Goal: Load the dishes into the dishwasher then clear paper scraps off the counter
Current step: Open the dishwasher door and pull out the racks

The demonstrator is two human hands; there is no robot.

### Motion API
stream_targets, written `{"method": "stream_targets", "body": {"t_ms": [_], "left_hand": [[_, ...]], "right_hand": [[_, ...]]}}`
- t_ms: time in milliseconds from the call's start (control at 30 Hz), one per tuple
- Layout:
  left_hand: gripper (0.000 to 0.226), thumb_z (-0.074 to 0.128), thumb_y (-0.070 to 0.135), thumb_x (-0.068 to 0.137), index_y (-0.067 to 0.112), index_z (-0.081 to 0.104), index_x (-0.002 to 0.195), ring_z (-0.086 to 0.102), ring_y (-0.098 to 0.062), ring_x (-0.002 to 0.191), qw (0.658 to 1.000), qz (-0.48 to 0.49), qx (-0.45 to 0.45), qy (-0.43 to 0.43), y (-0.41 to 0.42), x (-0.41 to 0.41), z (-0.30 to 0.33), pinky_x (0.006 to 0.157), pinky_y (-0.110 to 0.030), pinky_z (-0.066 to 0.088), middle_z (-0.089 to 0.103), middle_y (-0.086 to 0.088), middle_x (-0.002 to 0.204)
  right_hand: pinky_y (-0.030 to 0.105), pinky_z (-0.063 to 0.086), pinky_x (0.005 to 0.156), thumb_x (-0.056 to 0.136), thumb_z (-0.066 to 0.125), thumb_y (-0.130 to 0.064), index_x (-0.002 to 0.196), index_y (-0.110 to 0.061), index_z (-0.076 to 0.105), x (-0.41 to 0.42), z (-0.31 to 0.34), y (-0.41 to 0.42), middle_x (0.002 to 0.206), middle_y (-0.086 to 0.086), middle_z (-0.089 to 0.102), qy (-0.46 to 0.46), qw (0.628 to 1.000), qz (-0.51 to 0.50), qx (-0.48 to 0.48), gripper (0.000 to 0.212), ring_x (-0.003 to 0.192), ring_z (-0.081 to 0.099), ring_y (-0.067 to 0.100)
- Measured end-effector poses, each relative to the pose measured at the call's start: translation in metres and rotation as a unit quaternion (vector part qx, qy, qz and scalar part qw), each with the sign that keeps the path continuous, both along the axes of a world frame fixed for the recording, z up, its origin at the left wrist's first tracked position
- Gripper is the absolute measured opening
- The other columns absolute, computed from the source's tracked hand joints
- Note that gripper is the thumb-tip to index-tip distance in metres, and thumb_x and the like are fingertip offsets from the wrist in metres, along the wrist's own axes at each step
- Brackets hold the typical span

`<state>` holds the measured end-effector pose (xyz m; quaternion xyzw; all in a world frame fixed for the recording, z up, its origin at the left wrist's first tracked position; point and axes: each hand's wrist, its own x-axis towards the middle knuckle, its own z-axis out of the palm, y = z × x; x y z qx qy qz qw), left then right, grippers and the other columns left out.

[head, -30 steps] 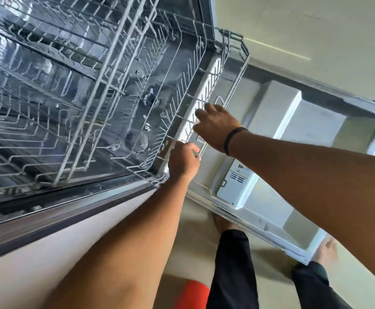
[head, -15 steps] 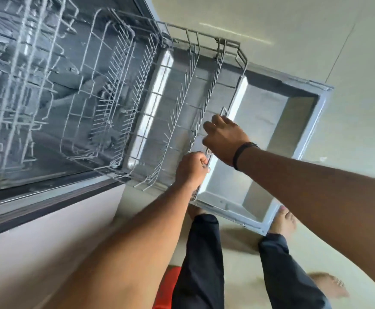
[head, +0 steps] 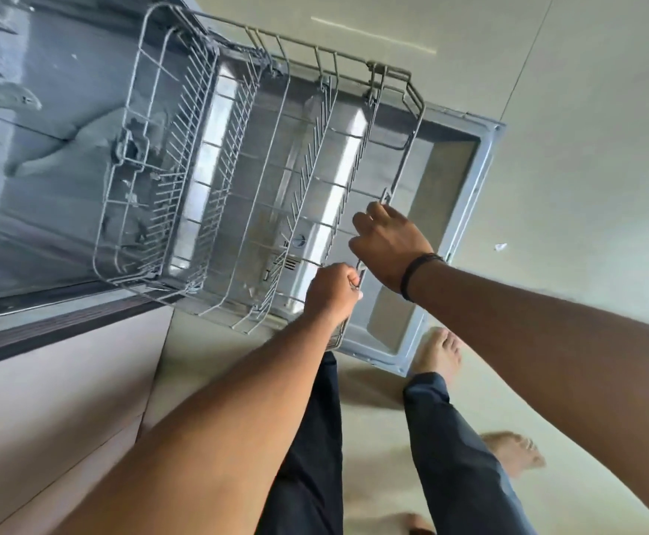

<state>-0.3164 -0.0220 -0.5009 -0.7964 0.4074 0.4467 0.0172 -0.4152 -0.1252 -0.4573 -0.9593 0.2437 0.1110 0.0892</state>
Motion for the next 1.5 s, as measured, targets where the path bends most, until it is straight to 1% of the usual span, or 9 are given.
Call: {"method": "stream_targets", "body": {"t_ms": [167,333,567,700,933,1133,1267,1333,1500], "left_hand": [[0.010,0.077,0.010,0.083,0.016,0.069,0.085,0.070,-0.025,0.088,1.000,-0.016,-0.001,0.018,-0.001,-0.033,-0.001,0.077,-0.028,0.053,0.076,-0.006,0.094],[0.002,0.075,0.013,0.085,0.013,0.073,0.086,0.071,-0.026,0.088,1.000,-0.007,-0.005,-0.005,-0.001,-0.050,0.000,0.080,-0.033,0.056,0.077,-0.007,0.093],[0.005,0.072,0.008,0.086,0.013,0.073,0.085,0.071,-0.024,0.086,1.000,-0.007,0.001,-0.020,-0.002,-0.050,0.002,0.077,-0.029,0.054,0.077,-0.006,0.093],[0.005,0.072,0.008,0.088,0.012,0.071,0.085,0.070,-0.023,0.086,1.000,-0.007,0.006,-0.017,-0.003,-0.050,0.002,0.076,-0.027,0.052,0.076,-0.007,0.093],[0.026,0.061,0.004,0.092,0.018,0.053,0.072,0.064,-0.022,0.079,1.000,-0.027,-0.007,-0.012,-0.007,-0.039,0.012,0.068,-0.024,0.042,0.069,-0.006,0.084],[0.037,0.057,0.018,0.095,0.015,0.042,0.060,0.046,-0.014,0.056,0.995,0.066,-0.078,-0.009,-0.024,-0.005,0.033,0.049,-0.026,0.030,0.055,0.003,0.063],[0.022,0.067,0.016,0.089,0.025,0.064,0.069,0.057,-0.006,0.068,0.983,0.112,-0.145,-0.032,-0.034,0.052,0.070,0.056,-0.008,0.033,0.063,0.016,0.076],[0.014,0.067,0.018,0.089,0.024,0.074,0.078,0.065,-0.005,0.077,0.974,0.141,-0.168,-0.049,-0.036,0.084,0.089,0.060,-0.005,0.033,0.074,0.011,0.086],[0.010,0.071,0.023,0.090,0.016,0.078,0.092,0.072,-0.008,0.086,0.935,0.245,-0.254,-0.041,-0.028,0.176,0.140,0.082,-0.030,0.058,0.078,0.003,0.093]], "right_hand": [[0.036,0.051,0.076,0.062,0.076,0.002,0.066,-0.012,0.068,-0.035,-0.002,0.005,0.084,0.006,0.061,0.023,0.999,-0.039,0.010,0.017,0.087,0.057,0.031],[0.036,0.052,0.067,0.059,0.077,0.004,0.063,-0.010,0.066,-0.048,0.000,0.006,0.079,0.007,0.061,0.001,0.998,-0.059,0.035,0.018,0.085,0.059,0.031],[0.039,0.047,0.093,0.078,0.062,0.007,0.087,-0.007,0.070,-0.047,0.002,0.004,0.101,0.011,0.062,0.004,0.995,-0.075,0.070,0.018,0.105,0.053,0.034],[0.038,0.045,0.097,0.081,0.062,0.004,0.093,-0.010,0.070,-0.047,0.002,0.006,0.106,0.009,0.061,0.019,0.993,-0.085,0.080,0.020,0.110,0.051,0.033],[0.037,0.037,0.104,0.083,0.068,-0.019,0.106,-0.010,0.067,-0.033,0.020,0.000,0.112,0.010,0.059,0.061,0.983,-0.110,0.135,0.024,0.114,0.046,0.031],[0.040,0.045,0.097,0.088,0.065,-0.029,0.119,-0.013,0.063,0.003,0.045,-0.008,0.120,0.011,0.058,0.049,0.959,-0.197,0.199,0.035,0.119,0.049,0.032],[0.039,0.047,0.086,0.090,0.059,-0.026,0.116,-0.015,0.063,0.049,0.070,-0.013,0.116,0.010,0.058,0.008,0.961,-0.198,0.191,0.028,0.115,0.050,0.031],[0.039,0.049,0.085,0.091,0.058,-0.028,0.115,-0.017,0.063,0.077,0.085,-0.016,0.116,0.009,0.059,-0.023,0.962,-0.198,0.189,0.027,0.114,0.051,0.029],[0.039,0.052,0.088,0.094,0.057,-0.033,0.119,-0.017,0.063,0.162,0.130,-0.021,0.119,0.007,0.060,-0.107,0.964,-0.168,0.176,0.030,0.115,0.051,0.027]]}}
